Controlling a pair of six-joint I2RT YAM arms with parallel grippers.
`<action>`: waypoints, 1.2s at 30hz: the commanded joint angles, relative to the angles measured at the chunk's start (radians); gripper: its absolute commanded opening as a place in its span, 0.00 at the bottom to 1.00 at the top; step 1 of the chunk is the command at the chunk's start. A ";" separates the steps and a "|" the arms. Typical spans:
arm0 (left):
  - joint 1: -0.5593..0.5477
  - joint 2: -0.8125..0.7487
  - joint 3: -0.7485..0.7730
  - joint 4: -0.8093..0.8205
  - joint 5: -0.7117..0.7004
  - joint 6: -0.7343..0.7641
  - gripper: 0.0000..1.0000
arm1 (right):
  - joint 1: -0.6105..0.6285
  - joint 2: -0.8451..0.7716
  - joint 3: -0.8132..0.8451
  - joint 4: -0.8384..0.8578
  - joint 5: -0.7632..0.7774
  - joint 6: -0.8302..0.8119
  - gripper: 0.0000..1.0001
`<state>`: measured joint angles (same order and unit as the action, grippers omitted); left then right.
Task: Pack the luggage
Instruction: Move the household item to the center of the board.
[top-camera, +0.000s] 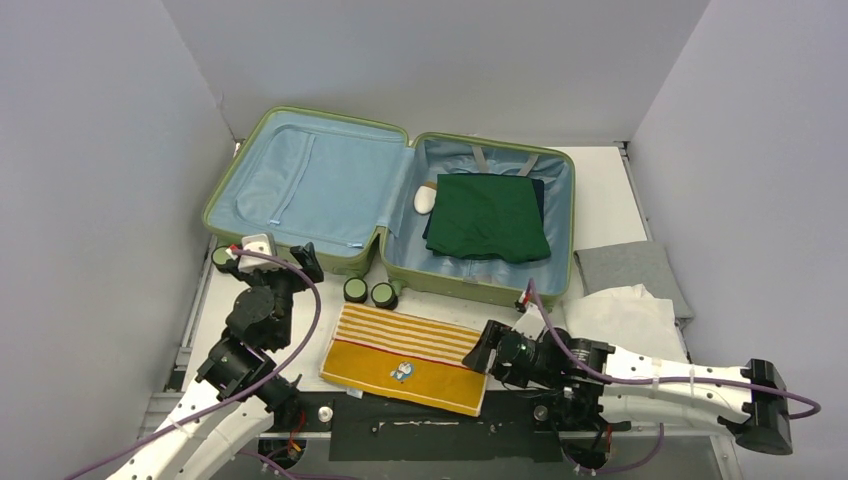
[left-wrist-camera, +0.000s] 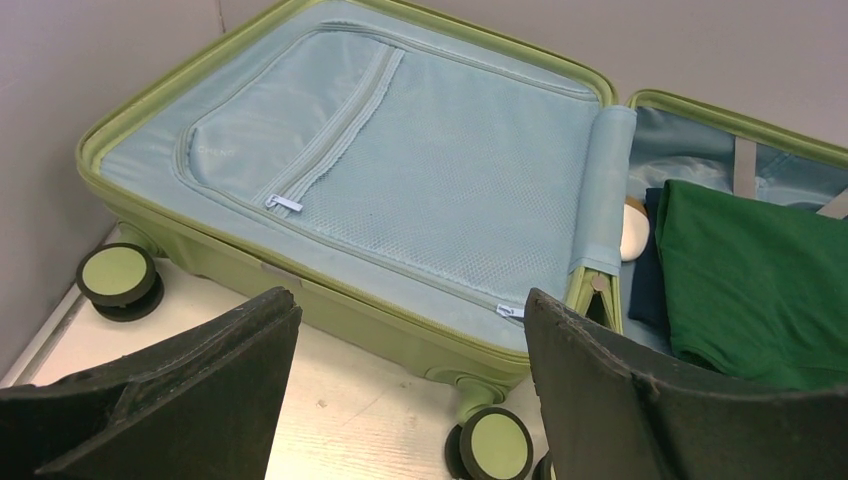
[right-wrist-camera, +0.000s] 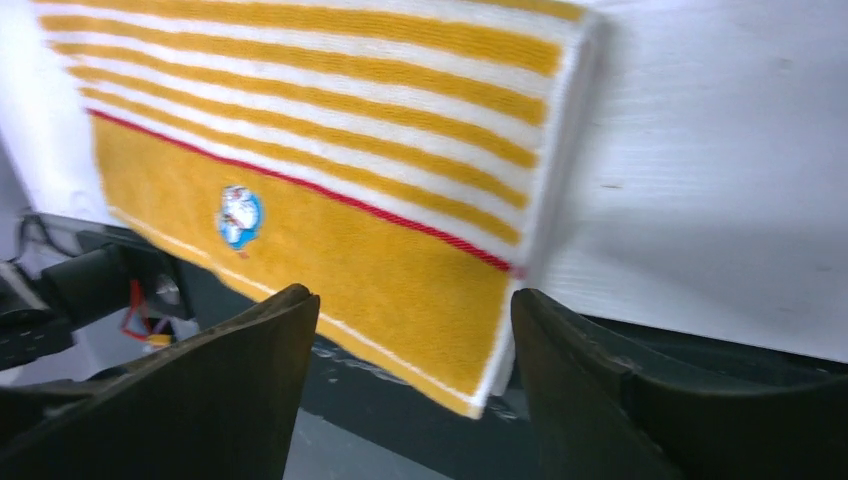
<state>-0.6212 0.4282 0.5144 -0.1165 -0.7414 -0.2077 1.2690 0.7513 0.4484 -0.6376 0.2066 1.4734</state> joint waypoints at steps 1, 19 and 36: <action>-0.009 0.026 0.021 0.023 0.060 -0.014 0.80 | -0.006 0.031 -0.037 -0.090 0.012 0.027 0.74; -0.052 0.067 0.029 -0.139 0.164 -0.262 0.80 | -0.031 0.312 -0.187 0.307 -0.166 0.050 0.68; -0.050 0.098 0.112 -0.217 0.196 -0.234 0.81 | -0.035 0.185 0.012 0.041 -0.038 -0.084 0.00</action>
<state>-0.6689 0.5251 0.5343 -0.2871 -0.5873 -0.4374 1.2316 0.9920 0.3447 -0.3447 0.0711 1.4807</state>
